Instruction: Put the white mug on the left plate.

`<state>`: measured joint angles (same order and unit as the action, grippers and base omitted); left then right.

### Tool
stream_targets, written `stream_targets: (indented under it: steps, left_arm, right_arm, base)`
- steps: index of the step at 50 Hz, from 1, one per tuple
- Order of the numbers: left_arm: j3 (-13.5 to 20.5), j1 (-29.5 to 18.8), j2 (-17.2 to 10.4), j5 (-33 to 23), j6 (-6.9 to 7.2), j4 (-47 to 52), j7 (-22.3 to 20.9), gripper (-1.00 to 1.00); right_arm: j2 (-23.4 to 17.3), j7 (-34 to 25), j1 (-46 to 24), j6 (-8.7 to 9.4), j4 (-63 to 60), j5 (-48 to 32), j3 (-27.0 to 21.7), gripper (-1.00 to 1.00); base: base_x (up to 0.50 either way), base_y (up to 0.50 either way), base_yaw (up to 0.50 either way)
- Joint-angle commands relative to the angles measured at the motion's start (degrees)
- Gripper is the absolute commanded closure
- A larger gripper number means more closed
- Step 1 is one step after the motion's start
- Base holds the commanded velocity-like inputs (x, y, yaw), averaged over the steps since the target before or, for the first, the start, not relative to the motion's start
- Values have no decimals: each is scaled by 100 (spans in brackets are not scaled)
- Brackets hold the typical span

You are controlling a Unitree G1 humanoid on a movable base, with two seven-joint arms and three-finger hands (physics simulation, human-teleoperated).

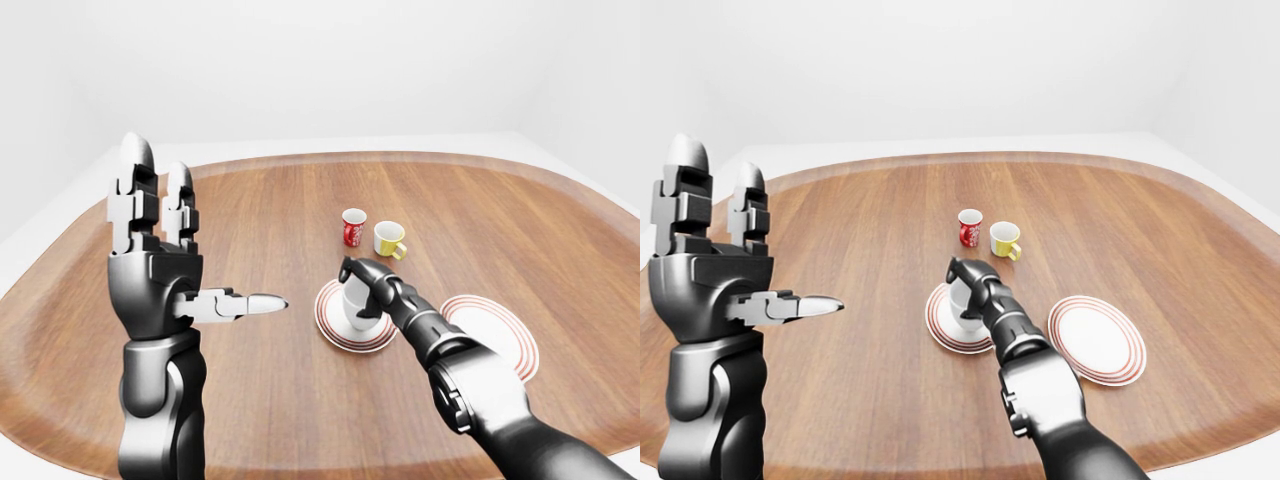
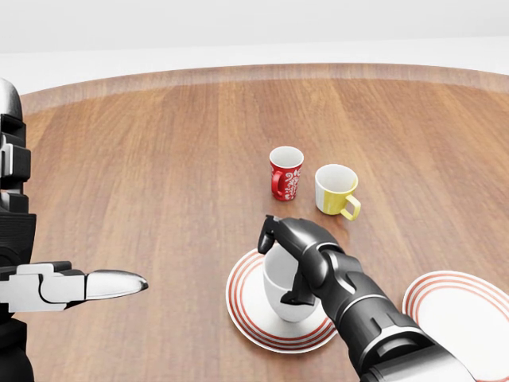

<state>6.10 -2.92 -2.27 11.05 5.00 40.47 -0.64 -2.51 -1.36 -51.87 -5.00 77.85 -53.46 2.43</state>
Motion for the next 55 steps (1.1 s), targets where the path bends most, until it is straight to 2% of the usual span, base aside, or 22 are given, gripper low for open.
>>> stream_targets:
  steps: [1, 11, 12, 13, 26, 27, 29, 31, 39, 55]
  left_arm:
    - [12, -10, -3, 7, 0, 3, 0, -100]
    - [12, -3, -4, 7, 0, -8, -7, -100]
    - [10, -3, -5, 2, 0, -18, -9, -100]
    - [11, -5, -5, 1, 0, -21, -10, -100]
    - [15, -10, -7, -8, 0, -51, -2, -100]
    - [11, -8, -7, -16, 0, -59, -4, -100]
    - [11, -7, -7, -17, 0, -60, -5, -100]
    - [21, -14, -9, -16, 0, -71, -4, -100]
    - [2, -1, -6, -29, 0, -74, -18, -100]
    - [-27, 20, 7, -31, 0, -65, -33, -100]
  right_arm:
    - [-2, -20, 9, 0, -14, 312, -11, 100]
    - [-11, 20, 7, 0, -10, 304, -15, 100]
    - [-11, 20, 7, 0, -10, 295, -10, -11]
    - [-11, 16, 5, 0, -9, 288, -7, -100]
    - [-19, -492, 187, 0, -4, 247, 32, -100]
    - [-22, -734, 276, 0, 3, 210, 71, -100]
    - [-20, -752, 288, 0, -4, 202, 69, -100]
    - [-32, -1011, 390, 0, -1, 165, 97, -100]
    - [-31, -1115, 417, 0, -7, 115, 103, -100]
    - [-219, -1183, -106, 0, -165, 205, 111, -100]
  base:
    - [0, 0, 0]
    - [0, 0, 0]
    - [0, 0, 0]
    - [0, 0, 0]
    - [0, 0, 0]
    - [0, 0, 0]
    - [0, 0, 0]
    - [0, 0, 0]
    - [0, 0, 0]
    - [0, 0, 0]
